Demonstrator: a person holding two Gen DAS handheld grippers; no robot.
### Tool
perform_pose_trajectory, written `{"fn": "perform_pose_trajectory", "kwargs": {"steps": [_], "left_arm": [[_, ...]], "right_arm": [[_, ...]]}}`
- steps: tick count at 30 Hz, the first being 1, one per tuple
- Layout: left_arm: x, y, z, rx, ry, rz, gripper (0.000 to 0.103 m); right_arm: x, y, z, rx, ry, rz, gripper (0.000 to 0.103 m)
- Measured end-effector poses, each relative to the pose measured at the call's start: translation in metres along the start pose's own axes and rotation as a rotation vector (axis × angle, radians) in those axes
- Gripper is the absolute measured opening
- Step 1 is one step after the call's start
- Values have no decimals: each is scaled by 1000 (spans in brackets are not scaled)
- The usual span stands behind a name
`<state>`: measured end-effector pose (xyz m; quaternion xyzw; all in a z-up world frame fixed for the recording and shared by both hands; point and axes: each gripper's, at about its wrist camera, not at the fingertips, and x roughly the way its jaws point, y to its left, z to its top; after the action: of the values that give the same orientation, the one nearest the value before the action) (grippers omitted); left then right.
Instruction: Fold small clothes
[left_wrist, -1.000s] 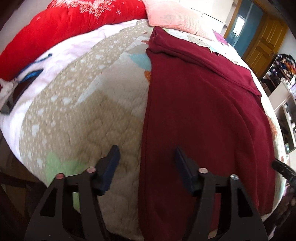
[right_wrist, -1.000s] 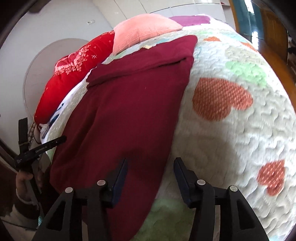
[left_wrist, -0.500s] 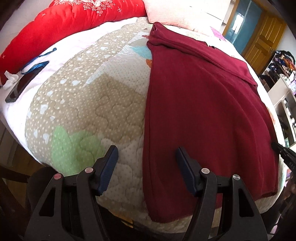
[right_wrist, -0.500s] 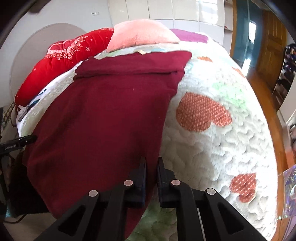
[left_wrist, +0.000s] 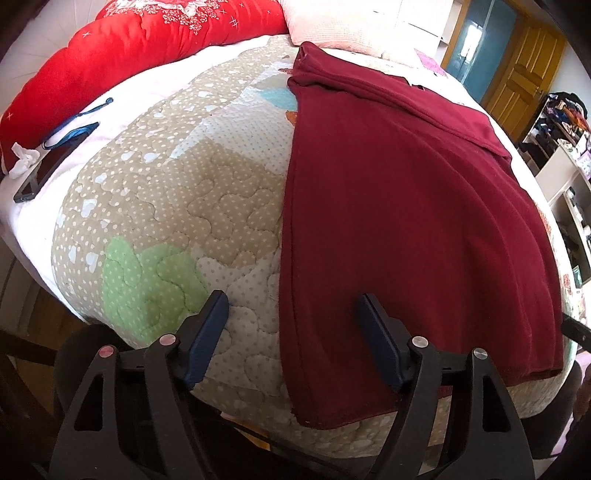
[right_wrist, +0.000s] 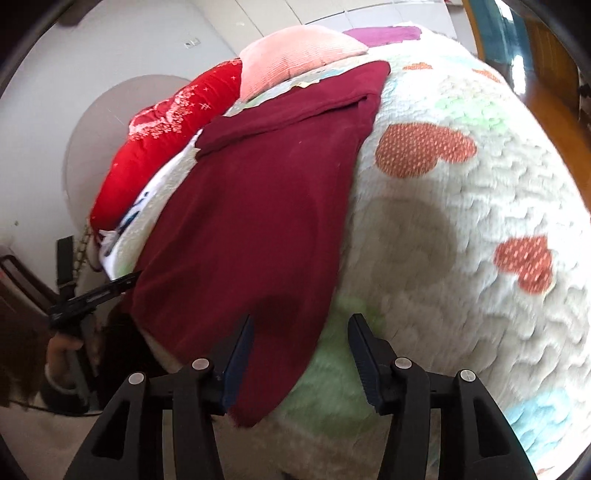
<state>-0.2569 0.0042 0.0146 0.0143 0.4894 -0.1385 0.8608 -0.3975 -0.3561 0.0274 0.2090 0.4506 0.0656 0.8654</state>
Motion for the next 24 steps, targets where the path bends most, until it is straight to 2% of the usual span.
{"fn": "perform_pose_trajectory", "kwargs": {"steps": [6,9,12,16,17,18,19,20,21,22,24], "left_arm": [[0,-3,-4,22,11,-11,80],[1,0,-8,12,29,-43,86],[0,1,-10,-12,34,-55,87],[2,-4,-8,25,60,-40,87],[1,-5,-7,29,62,-40,83],[0,-5,-7,37,59,-39,71],[-3,-6,-6,49,53,-35,63],[-7,-5,-5,62,53,-34,46],[-9,-4,-2,68,58,-56,13],[-11,-2,1,61,74,-98,8],[-14,3,11,33,93,-167,8]], "right_arm": [[5,4,-12,-6,21,111,52],[9,8,-15,-32,17,131,60],[13,11,-14,-34,8,160,62],[19,7,-10,-20,-3,217,62],[21,6,-9,-18,-4,231,61],[22,6,-8,-24,-3,241,58],[24,8,-7,-42,4,247,47],[26,9,-6,-51,10,251,31],[27,7,-5,-39,16,274,24],[30,3,-4,-1,28,334,17],[32,-2,3,54,18,428,15]]}}
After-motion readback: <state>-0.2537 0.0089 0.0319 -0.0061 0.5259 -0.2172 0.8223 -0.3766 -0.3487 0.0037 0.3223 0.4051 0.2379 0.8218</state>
